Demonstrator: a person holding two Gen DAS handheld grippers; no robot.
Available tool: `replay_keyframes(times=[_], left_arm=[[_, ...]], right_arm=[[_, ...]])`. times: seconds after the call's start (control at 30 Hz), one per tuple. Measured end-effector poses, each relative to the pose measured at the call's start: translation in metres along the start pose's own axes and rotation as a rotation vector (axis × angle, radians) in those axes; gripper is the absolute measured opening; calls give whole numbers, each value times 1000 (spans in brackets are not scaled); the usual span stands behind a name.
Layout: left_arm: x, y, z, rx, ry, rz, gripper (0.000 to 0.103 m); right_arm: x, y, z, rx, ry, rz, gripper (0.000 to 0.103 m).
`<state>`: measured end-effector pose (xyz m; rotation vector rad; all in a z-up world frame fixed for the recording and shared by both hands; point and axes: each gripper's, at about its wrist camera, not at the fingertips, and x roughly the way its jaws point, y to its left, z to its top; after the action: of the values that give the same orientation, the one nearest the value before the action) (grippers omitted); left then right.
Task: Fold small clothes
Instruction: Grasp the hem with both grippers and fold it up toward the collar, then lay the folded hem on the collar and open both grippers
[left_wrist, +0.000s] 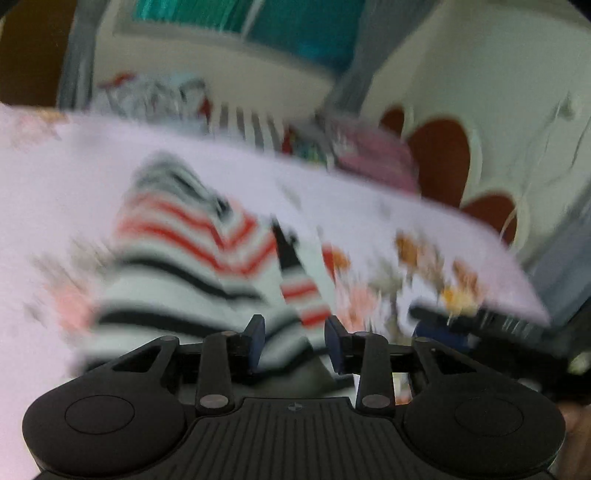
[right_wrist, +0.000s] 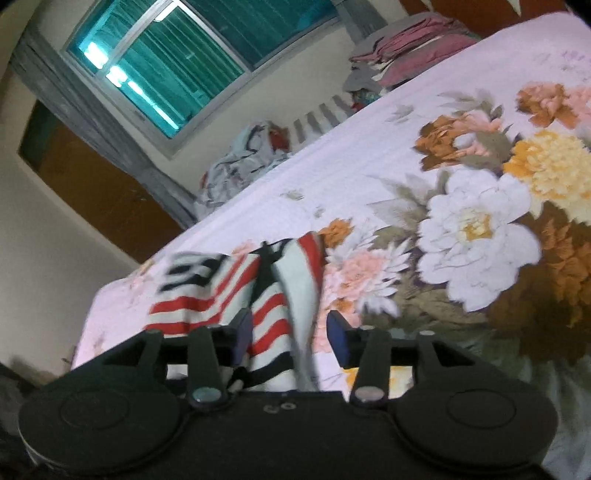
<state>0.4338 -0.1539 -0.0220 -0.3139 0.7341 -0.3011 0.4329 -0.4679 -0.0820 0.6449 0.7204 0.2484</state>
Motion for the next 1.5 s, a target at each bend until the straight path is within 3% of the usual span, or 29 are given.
replay_keyframes(times=[0.07, 0.17, 0.3, 0.57, 0.6, 0.67, 0.7, 0.73, 0.9, 0.97, 1.07, 1.17, 1.3, 1.4, 1.5], left_arm=[[-18, 30, 18, -25, -70, 37, 36], [-7, 80, 37, -42, -58, 153, 36], [15, 122, 37, -93, 3, 119, 36], [48, 139, 3, -153, 49, 61, 35], [58, 139, 0, -145, 53, 55, 35], [60, 139, 2, -127, 58, 45, 35], [59, 140, 4, -119, 55, 37, 35], [57, 139, 6, -106, 40, 30, 35], [55, 125, 12, -21, 17, -32, 35], [59, 110, 16, 32, 16, -61, 35], [78, 79, 17, 171, 71, -21, 35], [102, 56, 9, 290, 141, 47, 35], [103, 54, 13, 275, 142, 53, 35], [97, 57, 20, 255, 146, 53, 36], [90, 61, 25, 232, 84, 14, 36]], right_arm=[[15, 6, 1, 7, 37, 41, 47], [44, 18, -3, 16, 96, 79, 54], [79, 28, -7, 27, 172, 73, 56], [120, 44, -13, -10, 278, -5, 58], [123, 49, -14, -31, 280, -13, 55], [129, 59, -14, -83, 293, -40, 38], [131, 66, -15, -119, 291, -44, 27], [129, 76, -16, -171, 274, -53, 22], [94, 115, -22, -485, 94, -118, 18], [73, 114, -23, -533, 16, -126, 18], [55, 87, -28, -479, -19, -137, 18], [77, 47, -38, -390, 75, -207, 18], [72, 43, -33, -347, 52, -171, 20], [65, 38, -22, -294, 24, -149, 29], [71, 23, 0, -175, 18, -109, 29]])
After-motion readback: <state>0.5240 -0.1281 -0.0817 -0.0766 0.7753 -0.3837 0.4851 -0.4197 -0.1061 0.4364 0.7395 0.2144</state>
